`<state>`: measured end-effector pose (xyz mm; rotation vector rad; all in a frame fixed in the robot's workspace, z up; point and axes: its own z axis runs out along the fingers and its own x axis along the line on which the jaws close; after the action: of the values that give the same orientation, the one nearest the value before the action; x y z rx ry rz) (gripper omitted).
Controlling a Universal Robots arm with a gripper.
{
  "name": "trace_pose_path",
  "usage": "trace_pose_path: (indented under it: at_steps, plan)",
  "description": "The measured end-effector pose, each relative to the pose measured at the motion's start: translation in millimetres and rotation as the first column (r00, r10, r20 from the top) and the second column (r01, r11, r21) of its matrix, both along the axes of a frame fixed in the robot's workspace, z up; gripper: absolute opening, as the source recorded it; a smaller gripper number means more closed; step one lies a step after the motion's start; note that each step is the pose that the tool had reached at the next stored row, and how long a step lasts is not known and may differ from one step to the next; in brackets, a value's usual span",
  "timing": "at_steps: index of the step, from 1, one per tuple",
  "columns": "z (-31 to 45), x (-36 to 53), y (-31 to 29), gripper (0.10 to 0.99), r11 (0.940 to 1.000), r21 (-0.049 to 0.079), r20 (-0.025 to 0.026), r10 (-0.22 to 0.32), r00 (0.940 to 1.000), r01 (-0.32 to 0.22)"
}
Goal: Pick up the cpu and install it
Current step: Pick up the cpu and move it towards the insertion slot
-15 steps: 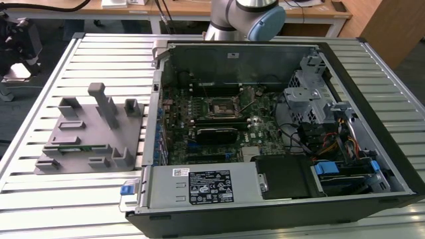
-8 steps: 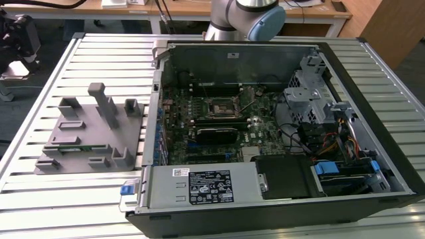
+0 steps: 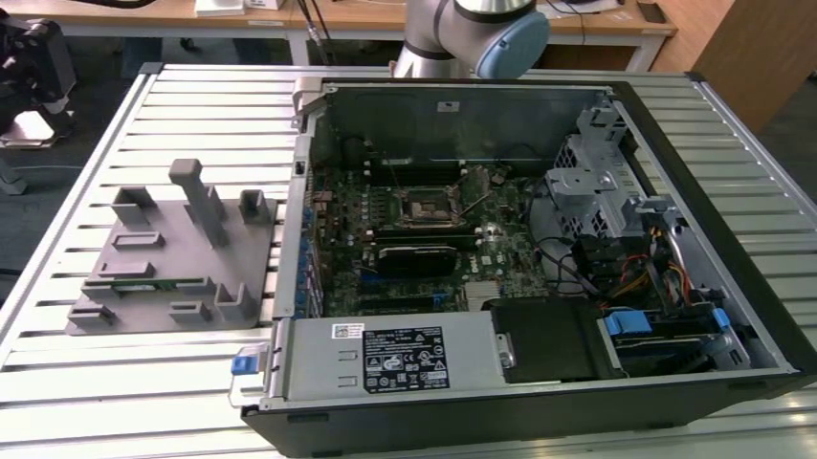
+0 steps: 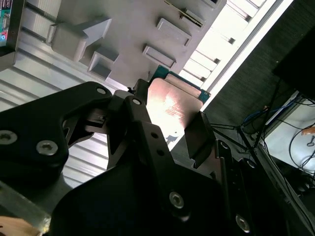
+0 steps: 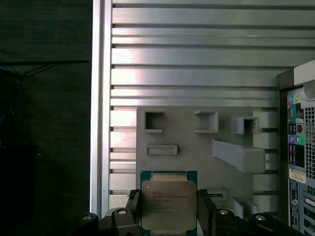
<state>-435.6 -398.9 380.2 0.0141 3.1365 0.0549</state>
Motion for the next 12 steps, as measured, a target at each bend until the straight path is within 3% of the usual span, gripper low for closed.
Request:
trace_pose_path:
  at_steps: [7,12]
  plan:
    - [0.4,9.0,0.0,0.541,1.0000,0.000,-0.0001,0.000,1.0000,0.000]
    - [0.4,20.5,0.0,0.541,1.0000,0.000,-0.0001,0.000,1.0000,0.000]
